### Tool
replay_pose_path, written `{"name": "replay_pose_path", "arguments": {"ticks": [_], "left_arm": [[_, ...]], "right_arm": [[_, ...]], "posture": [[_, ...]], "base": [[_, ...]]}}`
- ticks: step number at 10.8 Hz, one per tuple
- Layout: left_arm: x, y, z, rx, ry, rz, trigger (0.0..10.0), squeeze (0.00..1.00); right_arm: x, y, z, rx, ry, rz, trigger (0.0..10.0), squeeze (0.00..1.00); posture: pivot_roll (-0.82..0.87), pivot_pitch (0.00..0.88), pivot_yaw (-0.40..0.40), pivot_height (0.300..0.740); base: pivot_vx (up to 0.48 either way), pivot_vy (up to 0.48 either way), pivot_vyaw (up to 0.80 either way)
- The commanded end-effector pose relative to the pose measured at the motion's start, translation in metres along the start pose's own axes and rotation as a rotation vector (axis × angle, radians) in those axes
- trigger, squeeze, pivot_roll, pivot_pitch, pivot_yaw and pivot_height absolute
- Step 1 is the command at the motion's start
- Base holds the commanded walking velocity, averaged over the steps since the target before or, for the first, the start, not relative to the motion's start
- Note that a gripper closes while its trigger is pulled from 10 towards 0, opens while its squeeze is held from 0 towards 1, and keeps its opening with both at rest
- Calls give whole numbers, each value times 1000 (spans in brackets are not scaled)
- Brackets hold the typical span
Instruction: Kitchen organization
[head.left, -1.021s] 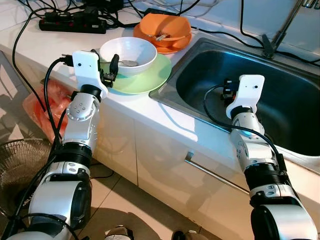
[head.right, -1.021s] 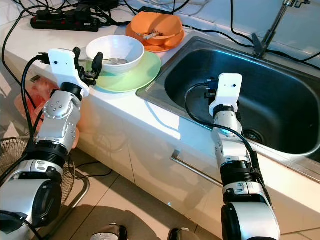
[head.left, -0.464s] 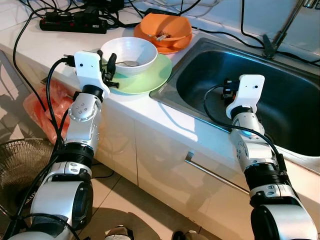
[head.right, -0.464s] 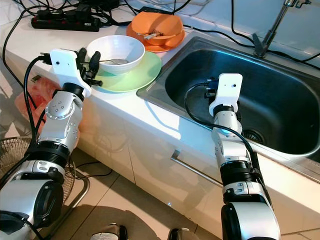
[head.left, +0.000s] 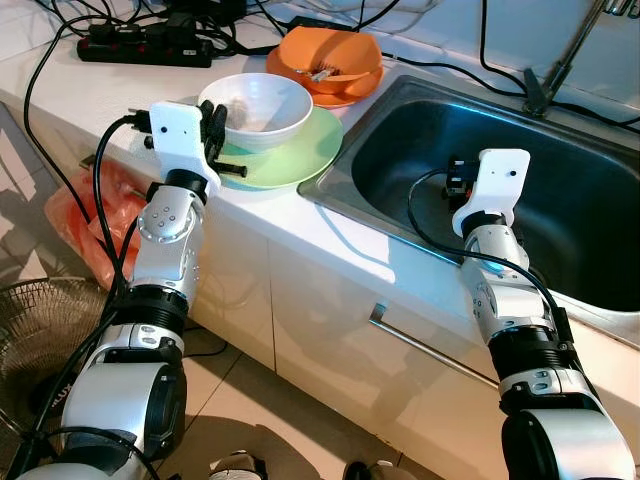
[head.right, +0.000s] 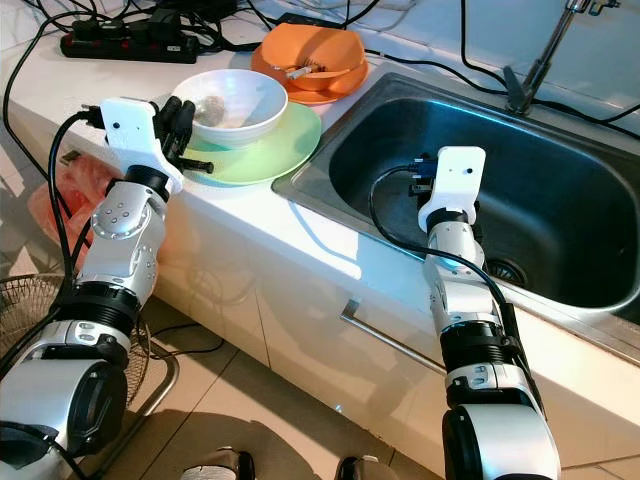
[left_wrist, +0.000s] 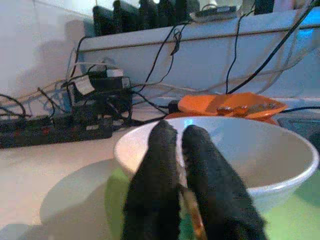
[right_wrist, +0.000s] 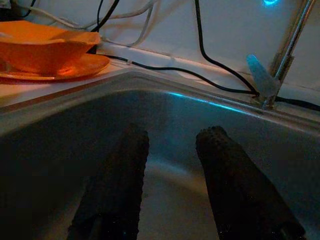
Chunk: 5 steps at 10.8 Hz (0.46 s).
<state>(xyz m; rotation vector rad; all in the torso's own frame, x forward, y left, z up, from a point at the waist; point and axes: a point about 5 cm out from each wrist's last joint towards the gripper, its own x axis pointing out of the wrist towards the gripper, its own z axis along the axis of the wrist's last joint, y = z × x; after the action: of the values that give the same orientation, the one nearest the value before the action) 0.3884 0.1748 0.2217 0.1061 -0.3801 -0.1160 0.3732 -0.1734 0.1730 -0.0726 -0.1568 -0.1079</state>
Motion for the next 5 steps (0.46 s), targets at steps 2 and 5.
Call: {"name": "replay_pose_path", "arguments": {"ticks": [2, 5], "left_arm": [[10, -15, 26, 14, -119, -62, 10000, 0], [12, -25, 46, 16, -213, -88, 10000, 0]], "right_arm": [[1, -4, 2, -5, -13, -15, 10000, 0], [1, -3, 2, -5, -15, -14, 10000, 0]], "posture": [[60, 82, -64, 740], [64, 77, -64, 740]], "base": [[0, 0, 0], [0, 0, 0]]}}
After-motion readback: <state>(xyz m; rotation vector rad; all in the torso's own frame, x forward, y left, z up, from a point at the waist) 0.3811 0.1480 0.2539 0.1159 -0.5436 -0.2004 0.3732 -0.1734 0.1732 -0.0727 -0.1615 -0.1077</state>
